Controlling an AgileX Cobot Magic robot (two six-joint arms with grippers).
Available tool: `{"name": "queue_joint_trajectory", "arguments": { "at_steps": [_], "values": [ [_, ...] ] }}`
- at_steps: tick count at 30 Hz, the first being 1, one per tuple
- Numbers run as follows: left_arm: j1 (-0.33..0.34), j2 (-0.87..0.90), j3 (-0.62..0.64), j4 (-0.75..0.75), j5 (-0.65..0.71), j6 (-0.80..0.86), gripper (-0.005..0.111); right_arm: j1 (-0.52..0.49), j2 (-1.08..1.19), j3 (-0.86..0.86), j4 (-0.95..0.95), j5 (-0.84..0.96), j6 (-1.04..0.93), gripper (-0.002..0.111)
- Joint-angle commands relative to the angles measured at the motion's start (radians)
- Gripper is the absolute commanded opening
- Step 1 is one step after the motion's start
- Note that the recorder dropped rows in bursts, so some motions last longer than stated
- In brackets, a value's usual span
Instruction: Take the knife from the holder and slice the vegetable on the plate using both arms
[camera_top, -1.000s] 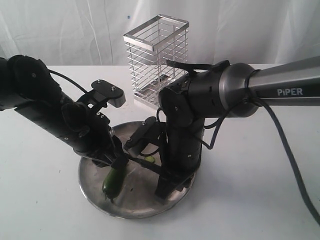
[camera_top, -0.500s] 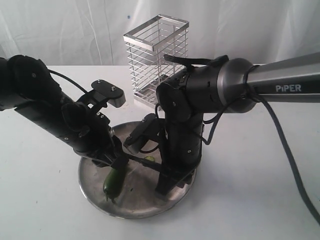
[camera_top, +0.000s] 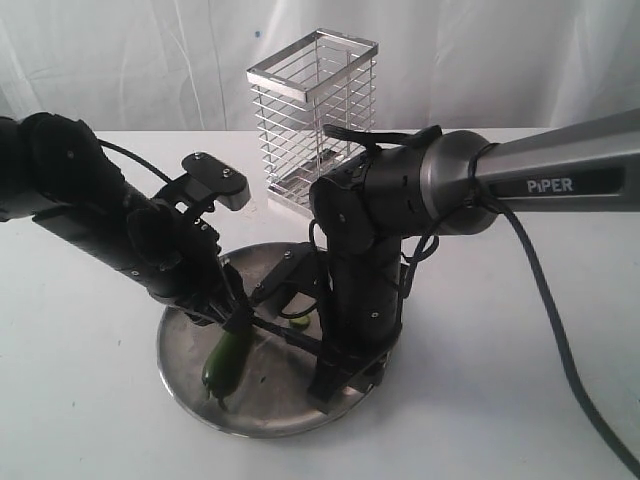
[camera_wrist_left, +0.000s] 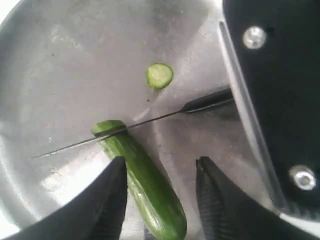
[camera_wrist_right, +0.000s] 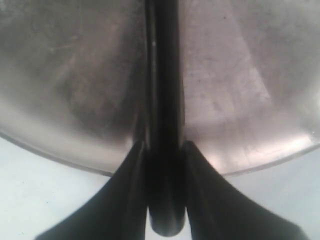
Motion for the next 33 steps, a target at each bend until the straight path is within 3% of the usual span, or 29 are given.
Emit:
{"name": "queue_joint_trajectory", "arguments": {
  "at_steps": [1, 12, 18, 25, 33],
  "values": [
    [-0.001, 0.045, 0.004, 0.001, -0.060, -0.005, 0.048, 0.003, -0.002, -0.008, 0.000, 0.011, -0.010, 0.000],
    [-0.001, 0.101, 0.004, -0.001, -0.207, -0.008, 0.048, 0.003, -0.002, -0.008, 0.000, 0.008, -0.010, 0.000],
    [-0.001, 0.105, 0.004, -0.001, -0.181, -0.055, 0.033, 0.003, -0.002, -0.008, 0.000, 0.008, -0.010, 0.000],
    [0.000, 0.120, 0.004, -0.001, -0.176, -0.185, 0.052, 0.003, -0.002, -0.008, 0.000, 0.010, -0.012, 0.000],
    [0.000, 0.167, 0.002, -0.005, -0.206, -0.295, 0.053, 0.003, -0.002, -0.008, 0.000, 0.010, -0.017, 0.000]
  ]
}}
